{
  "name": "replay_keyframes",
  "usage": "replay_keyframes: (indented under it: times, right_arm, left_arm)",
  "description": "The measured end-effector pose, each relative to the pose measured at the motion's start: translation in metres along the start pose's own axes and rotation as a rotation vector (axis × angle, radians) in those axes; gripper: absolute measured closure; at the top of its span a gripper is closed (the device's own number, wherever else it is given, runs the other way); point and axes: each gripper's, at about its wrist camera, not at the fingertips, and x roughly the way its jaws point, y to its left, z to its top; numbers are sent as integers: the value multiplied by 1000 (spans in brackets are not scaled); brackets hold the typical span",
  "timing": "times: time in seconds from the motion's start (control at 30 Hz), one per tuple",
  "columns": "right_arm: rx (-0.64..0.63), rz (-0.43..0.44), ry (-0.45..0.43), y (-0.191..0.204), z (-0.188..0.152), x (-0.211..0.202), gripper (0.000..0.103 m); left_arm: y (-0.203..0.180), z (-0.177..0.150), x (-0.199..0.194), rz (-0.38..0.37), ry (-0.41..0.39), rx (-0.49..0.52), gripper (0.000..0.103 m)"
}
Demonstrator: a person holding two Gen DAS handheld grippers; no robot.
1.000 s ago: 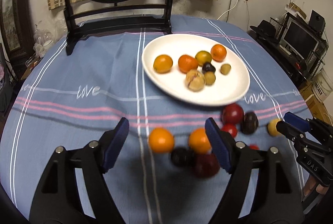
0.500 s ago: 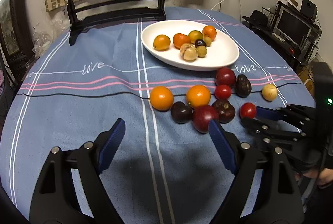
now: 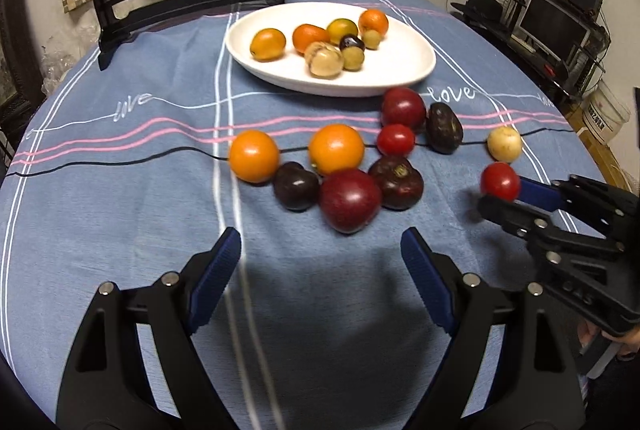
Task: Organize fruits
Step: 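Grasp the dark red plum with the left gripper while the right grasps a red tomato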
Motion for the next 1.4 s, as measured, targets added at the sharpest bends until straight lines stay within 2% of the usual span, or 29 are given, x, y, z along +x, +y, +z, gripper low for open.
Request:
replay_keyframes:
  times: [0.23,0.5,0.83,0.87,0.9,1.13,1.4]
  right_arm:
    - [19,18,-28,-6,-12,-17,71]
    - [34,39,-38,-9,-19,-24,71]
    - [38,40,-36,-11,-20,-25,71]
    - [38,39,-36,-11,-21,-25,71]
    - [38,39,-35,-11,-21,-26,71]
    - [34,31,-36,-7,-20,-28,71]
    - [18,22,-60,2,-14,-37,71]
  left_arm:
    - [-11,1,14,7,43,-3,22]
    - [-20,8,32,11,82,6,49]
    - [-20,19,42,24,87,23,51]
    - [-20,19,42,24,84,27,54]
    - [-21,18,41,28,79,34,64]
    - [-17,11,29,5,71,34,64]
    - [-12,7,-12,-22,6,46,64]
